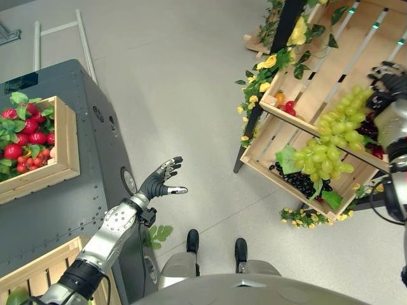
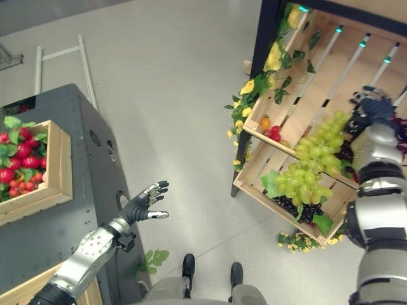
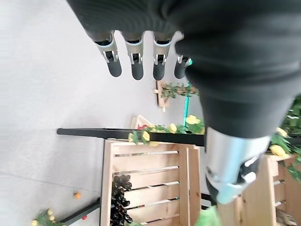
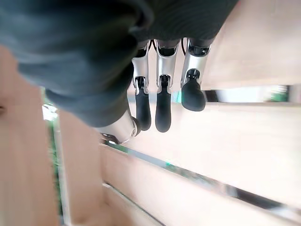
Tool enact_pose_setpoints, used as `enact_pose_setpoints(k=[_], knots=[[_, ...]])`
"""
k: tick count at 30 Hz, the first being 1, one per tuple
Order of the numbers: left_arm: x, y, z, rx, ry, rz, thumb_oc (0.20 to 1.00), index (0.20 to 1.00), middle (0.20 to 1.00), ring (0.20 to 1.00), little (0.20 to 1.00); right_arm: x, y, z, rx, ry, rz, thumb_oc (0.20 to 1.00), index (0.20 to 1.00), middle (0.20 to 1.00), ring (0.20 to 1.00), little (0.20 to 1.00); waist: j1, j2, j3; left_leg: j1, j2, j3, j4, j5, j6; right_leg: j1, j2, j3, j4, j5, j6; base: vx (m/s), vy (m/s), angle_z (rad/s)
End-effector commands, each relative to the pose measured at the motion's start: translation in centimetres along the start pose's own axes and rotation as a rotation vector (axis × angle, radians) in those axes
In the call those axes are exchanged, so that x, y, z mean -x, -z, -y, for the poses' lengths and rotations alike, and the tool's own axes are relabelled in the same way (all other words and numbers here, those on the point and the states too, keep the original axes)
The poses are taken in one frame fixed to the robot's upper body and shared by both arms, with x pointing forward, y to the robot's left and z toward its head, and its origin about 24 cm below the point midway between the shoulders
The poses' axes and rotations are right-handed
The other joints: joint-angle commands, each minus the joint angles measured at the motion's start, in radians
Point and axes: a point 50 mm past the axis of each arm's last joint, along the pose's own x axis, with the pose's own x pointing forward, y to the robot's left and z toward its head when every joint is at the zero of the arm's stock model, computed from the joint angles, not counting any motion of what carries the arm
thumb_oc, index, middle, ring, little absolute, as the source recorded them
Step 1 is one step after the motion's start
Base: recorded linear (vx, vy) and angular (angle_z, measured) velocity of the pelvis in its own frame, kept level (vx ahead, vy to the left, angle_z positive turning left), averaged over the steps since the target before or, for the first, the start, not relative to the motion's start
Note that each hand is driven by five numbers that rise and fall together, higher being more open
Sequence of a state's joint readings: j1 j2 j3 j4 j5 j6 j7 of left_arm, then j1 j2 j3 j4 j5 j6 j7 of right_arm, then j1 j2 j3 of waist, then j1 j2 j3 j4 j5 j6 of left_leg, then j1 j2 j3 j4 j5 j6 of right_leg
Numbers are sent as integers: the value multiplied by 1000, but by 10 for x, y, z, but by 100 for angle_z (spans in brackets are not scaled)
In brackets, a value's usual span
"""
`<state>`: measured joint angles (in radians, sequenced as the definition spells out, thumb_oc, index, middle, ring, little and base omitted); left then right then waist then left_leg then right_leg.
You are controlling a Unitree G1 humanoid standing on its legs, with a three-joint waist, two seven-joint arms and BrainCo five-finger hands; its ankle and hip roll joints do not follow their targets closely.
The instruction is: Pick up the fruits from the basket on one side to the basket on the other side
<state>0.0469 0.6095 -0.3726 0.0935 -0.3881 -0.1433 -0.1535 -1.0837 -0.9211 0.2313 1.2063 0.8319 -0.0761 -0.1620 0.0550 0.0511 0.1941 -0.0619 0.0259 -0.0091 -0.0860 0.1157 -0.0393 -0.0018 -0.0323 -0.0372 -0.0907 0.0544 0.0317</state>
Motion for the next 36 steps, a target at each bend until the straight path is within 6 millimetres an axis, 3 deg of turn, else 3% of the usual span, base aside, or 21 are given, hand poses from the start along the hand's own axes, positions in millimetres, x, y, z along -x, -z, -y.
enact_pose_setpoints(k=[1,2,3,9,17,22,23,24,26,31,36], knots=[[-6,-30,0,-7,35,146,1000,1000,1000,1000,1000,-4,-56,1,73,14,186,200,200,200,200,200,14,-73,-38,32,-12,8,52,-80,-26,-1,-25,-2,29,-2,74,0,0,0],[-7,-30,0,-9,36,147,1000,1000,1000,1000,1000,-4,-56,2,89,21,189,548,548,548,548,548,12,-70,-38,32,-11,5,48,-77,-26,-2,-25,-5,29,-2,73,0,0,0],[-8,-31,2,-5,42,151,1000,1000,1000,1000,1000,-4,-54,2,101,25,182,1000,1000,1000,1000,1000,12,-66,-37,31,-11,0,45,-74,-28,-3,-24,-10,28,-4,73,4,-15,5],[-7,-29,1,-14,29,144,1000,1000,1000,1000,1000,-4,-52,-7,289,10,194,1000,1000,1000,1000,1000,6,-65,-34,38,-9,-5,44,-75,-28,8,-23,-11,24,-7,70,11,-9,8],[-5,-28,1,-30,20,138,1000,1000,1000,1000,1000,-4,-54,-10,363,20,212,1000,1000,1000,1000,1000,-4,-66,-35,54,-8,-2,38,-82,-26,21,-21,-7,20,-11,69,0,0,0],[-5,-28,-2,-35,0,141,1000,1000,1000,1000,1000,1,-58,-28,317,-40,274,1000,1000,1000,1000,1000,-18,-70,-31,53,-7,8,40,-71,-26,13,-21,2,25,0,68,-28,7,1],[-5,-26,-3,-34,-16,138,1000,1000,1000,1000,1000,7,-57,-41,293,-103,317,1000,1000,1000,1000,1000,-25,-71,-31,55,-7,13,40,-72,-25,12,-21,7,27,0,68,15,25,-7],[-2,-24,-8,-28,-53,134,1000,1000,1000,1000,1000,21,-52,-60,242,-229,386,1000,1000,1000,1000,1000,-39,-73,-31,61,-6,23,41,-77,-23,12,-19,16,31,-1,67,26,35,-12],[1,-19,-11,-22,-89,122,1000,1000,1000,1000,1000,38,-35,-66,194,-330,411,1000,1000,1000,1000,1000,-48,-75,-33,68,-6,28,42,-81,-21,14,-18,22,35,-3,66,34,23,-18],[4,-17,-13,-33,-113,120,1000,1000,1000,1000,1000,66,10,-53,69,-400,369,1000,1000,1000,1000,1000,-53,-82,-43,85,-8,32,41,-92,-14,31,-22,25,35,-9,68,20,7,-9],[7,-14,-18,-42,-138,112,1000,1000,1000,1000,1000,90,39,-50,35,-452,326,1000,1000,1000,1000,1000,-55,-87,-53,97,-10,38,38,-98,-9,40,-23,25,35,-12,70,11,9,-7]])
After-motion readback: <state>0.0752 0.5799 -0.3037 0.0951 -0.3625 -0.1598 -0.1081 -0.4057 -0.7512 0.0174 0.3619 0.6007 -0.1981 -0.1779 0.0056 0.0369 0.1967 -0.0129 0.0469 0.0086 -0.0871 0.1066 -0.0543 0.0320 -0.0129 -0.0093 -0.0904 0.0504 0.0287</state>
